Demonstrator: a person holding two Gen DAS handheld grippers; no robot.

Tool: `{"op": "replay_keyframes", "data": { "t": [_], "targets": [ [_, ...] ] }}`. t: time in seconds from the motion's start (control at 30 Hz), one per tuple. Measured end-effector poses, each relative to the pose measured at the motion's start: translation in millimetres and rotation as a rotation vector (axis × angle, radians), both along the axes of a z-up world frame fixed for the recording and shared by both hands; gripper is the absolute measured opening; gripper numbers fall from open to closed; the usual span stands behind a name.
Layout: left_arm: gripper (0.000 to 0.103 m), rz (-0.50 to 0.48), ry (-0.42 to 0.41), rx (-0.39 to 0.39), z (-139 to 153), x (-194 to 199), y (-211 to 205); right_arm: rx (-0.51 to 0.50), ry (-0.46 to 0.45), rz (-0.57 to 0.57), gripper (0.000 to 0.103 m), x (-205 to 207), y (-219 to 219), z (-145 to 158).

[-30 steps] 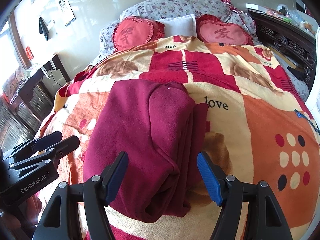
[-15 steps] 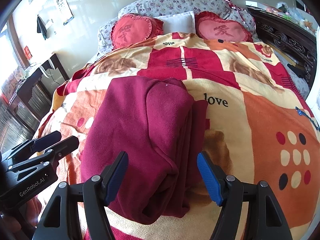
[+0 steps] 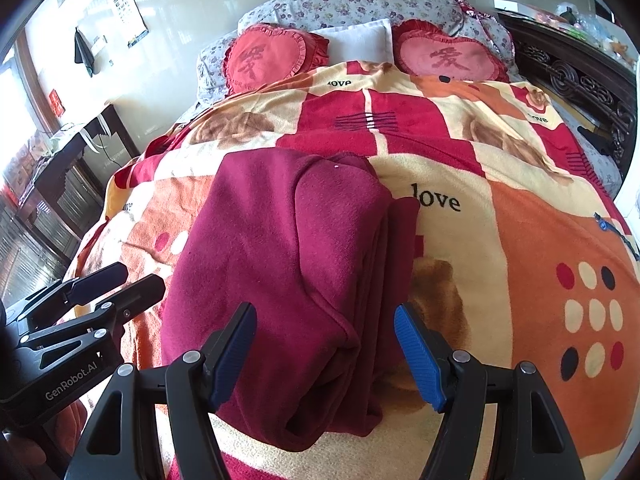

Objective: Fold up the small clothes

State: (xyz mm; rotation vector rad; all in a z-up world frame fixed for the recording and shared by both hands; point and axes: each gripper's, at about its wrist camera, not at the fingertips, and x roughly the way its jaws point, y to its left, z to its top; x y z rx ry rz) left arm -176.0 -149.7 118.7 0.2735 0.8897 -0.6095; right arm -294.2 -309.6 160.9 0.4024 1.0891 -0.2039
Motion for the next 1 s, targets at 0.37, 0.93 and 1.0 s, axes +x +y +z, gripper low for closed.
{"op": "replay_keyframes", "data": {
  "t": [0.37, 0.93, 1.0],
  "targets": [
    [0.052, -0.001, 0.009, 0.003, -4.2, 1.6, -1.4, 0.010, 0.009, -0.001, 0.069, 1.3, 0.2, -4.9],
    [0.052, 0.000, 0.015, 0.004, -6.3, 2.7, -2.3, 0.017, 0.015, 0.000, 0.069, 1.3, 1.2, -9.8],
    [0.052, 0.002, 0.016, 0.001, -6.8, 3.3, -2.1, 0.017, 0.016, -0.001, 0.069, 1.4, 1.3, -9.9]
  ]
}}
